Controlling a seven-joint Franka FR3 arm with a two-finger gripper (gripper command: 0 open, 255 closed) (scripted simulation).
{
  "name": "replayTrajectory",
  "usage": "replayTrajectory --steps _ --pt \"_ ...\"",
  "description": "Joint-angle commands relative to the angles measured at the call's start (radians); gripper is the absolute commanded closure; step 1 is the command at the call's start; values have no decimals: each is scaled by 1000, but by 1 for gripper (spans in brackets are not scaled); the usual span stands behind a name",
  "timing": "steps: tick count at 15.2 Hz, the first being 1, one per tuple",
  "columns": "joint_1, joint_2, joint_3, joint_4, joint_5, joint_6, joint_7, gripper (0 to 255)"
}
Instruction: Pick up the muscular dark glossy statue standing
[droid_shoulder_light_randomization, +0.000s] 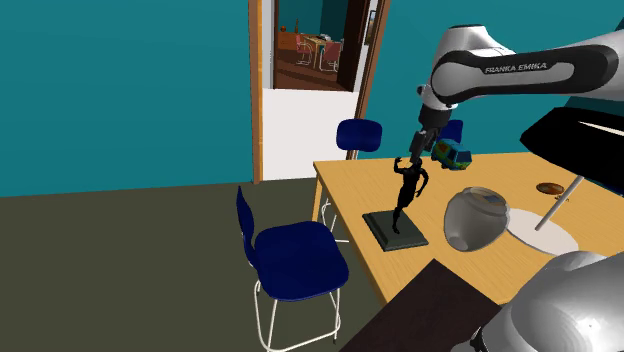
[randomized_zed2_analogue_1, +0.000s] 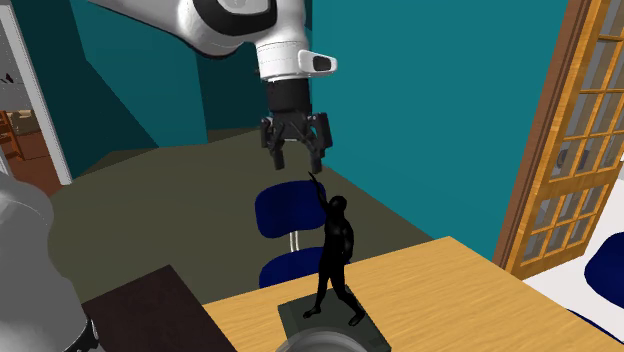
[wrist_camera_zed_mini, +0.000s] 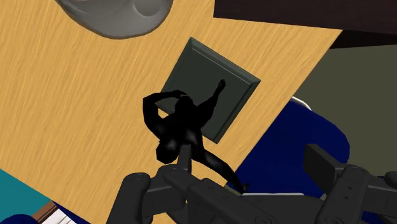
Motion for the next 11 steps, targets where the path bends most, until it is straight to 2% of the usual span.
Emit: replayTrajectory --steps 1,6,11 --pt "-10 60 -20 31 -19 32 -26 0" --pt "-34 196 -70 120 -49 87 -94 0" --pt "-37 211 -74 67 -54 154 -85 0"
